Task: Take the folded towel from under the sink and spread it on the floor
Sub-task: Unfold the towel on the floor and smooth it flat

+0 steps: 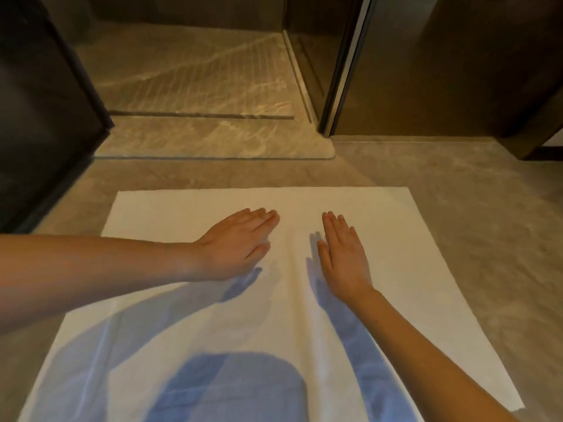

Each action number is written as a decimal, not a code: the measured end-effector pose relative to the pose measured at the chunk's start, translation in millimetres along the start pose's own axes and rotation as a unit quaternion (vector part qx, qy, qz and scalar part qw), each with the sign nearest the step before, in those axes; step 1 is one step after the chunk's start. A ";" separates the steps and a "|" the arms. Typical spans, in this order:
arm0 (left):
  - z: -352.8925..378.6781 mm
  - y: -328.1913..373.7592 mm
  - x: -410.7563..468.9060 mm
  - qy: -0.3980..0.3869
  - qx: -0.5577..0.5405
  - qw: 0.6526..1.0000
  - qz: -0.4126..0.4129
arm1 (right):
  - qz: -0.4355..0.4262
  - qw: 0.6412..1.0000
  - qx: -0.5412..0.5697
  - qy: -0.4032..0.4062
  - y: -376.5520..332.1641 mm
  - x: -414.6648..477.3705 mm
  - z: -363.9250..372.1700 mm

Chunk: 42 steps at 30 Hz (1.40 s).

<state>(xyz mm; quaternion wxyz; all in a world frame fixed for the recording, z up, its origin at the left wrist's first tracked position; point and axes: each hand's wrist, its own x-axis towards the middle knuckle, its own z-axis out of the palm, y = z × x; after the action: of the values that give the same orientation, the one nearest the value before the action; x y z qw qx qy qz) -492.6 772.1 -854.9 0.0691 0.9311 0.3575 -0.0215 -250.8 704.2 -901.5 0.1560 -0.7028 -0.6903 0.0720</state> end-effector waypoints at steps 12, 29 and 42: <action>116.2 15.4 56.2 0.073 -0.051 0.971 -0.221 | -0.043 0.997 0.051 -0.025 -14.3 39.8 56.4; 132.0 26.3 48.8 0.101 -0.043 0.972 -0.209 | -0.077 0.993 -0.035 -0.086 27.7 38.4 78.6; 125.4 30.5 48.9 0.093 -0.053 0.973 -0.206 | 0.076 0.995 -0.060 -0.037 161.1 18.0 34.7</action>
<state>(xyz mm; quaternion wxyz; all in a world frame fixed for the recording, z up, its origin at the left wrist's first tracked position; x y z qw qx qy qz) -434.7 764.0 -979.9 0.0790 0.8306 0.5468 0.0704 -108.4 726.5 -983.5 0.0822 -0.7584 -0.6430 0.0684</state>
